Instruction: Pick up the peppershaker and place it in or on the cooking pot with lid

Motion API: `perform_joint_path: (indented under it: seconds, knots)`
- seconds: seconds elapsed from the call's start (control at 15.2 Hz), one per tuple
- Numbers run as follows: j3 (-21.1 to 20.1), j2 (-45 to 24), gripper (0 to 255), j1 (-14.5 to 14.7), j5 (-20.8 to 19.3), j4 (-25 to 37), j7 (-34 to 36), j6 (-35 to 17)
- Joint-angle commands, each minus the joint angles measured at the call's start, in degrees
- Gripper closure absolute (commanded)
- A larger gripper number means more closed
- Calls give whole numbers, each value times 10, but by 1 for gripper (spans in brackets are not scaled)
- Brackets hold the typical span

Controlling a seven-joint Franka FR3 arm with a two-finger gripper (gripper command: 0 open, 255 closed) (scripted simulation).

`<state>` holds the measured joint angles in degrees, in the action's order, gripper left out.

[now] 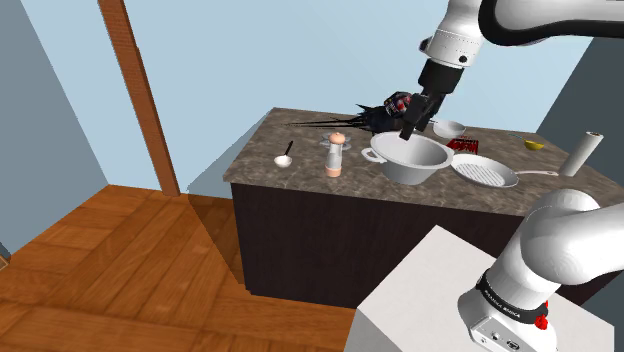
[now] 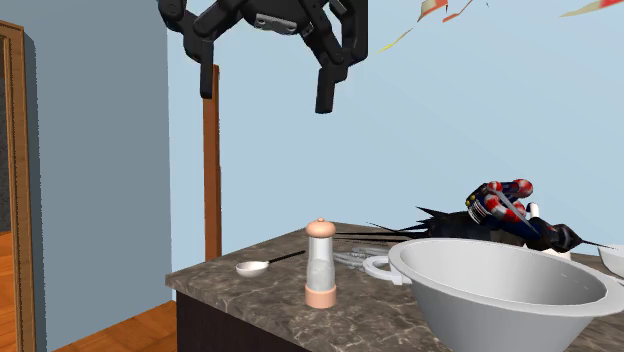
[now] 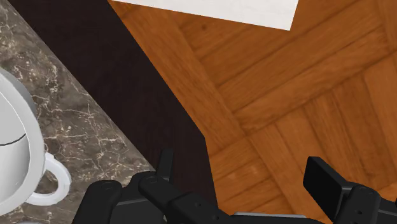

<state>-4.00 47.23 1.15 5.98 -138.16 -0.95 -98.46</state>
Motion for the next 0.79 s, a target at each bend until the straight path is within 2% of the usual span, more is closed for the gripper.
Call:
perform_joint_path:
  seconds: [0.0, 0.73]
  knots:
    - [0, 0, 0, 0, 0, 0, 0, 0]
    - [61, -232, 0, -20, -3, 96, -73, -119]
